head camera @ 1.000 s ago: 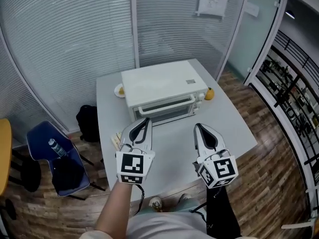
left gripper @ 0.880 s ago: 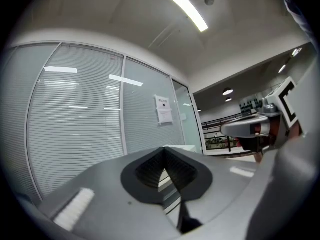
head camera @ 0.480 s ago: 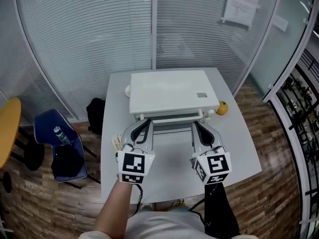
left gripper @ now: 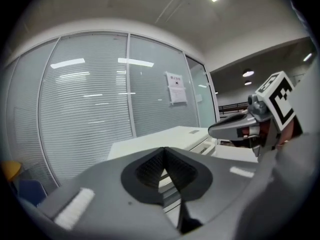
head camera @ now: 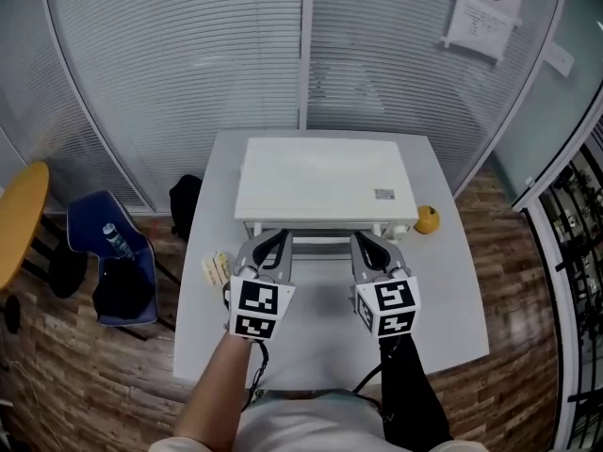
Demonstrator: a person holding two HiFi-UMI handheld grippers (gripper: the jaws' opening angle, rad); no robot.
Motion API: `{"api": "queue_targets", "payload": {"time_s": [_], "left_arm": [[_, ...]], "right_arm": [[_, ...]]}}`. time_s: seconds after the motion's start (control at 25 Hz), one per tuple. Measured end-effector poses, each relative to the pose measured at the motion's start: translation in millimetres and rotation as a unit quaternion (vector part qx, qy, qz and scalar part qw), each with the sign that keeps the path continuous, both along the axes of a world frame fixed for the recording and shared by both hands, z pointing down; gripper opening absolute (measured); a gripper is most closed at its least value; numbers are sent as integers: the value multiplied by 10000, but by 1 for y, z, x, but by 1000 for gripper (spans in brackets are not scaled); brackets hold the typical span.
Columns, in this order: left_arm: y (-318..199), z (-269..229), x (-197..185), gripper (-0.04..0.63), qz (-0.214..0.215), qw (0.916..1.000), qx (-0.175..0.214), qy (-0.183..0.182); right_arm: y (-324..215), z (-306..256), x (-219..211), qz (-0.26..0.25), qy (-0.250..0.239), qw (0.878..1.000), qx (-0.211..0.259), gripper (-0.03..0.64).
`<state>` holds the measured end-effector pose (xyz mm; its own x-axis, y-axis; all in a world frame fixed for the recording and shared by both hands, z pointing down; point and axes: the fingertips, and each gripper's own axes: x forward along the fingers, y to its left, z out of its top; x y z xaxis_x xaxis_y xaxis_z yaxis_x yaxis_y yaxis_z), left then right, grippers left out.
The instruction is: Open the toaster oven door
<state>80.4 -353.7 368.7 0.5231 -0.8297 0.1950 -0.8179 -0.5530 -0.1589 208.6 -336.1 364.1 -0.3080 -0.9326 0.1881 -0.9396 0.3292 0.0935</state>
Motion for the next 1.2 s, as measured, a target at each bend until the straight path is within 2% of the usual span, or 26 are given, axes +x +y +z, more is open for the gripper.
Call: {"api": "queue_targets", "payload": {"time_s": [0.52, 0.88, 1.2], "left_arm": [[-36, 60, 1, 55, -352, 9939, -836, -628], [-48, 64, 5, 55, -407, 9924, -993, -599], [-41, 69, 0, 55, -488, 9911, -1115, -531]], "right_arm": [[-36, 54, -3, -158, 526, 9946, -886, 2], [-50, 63, 8, 9, 402, 9884, -1467, 2], [-40, 67, 10, 54, 266, 9868, -1594, 2]]}}
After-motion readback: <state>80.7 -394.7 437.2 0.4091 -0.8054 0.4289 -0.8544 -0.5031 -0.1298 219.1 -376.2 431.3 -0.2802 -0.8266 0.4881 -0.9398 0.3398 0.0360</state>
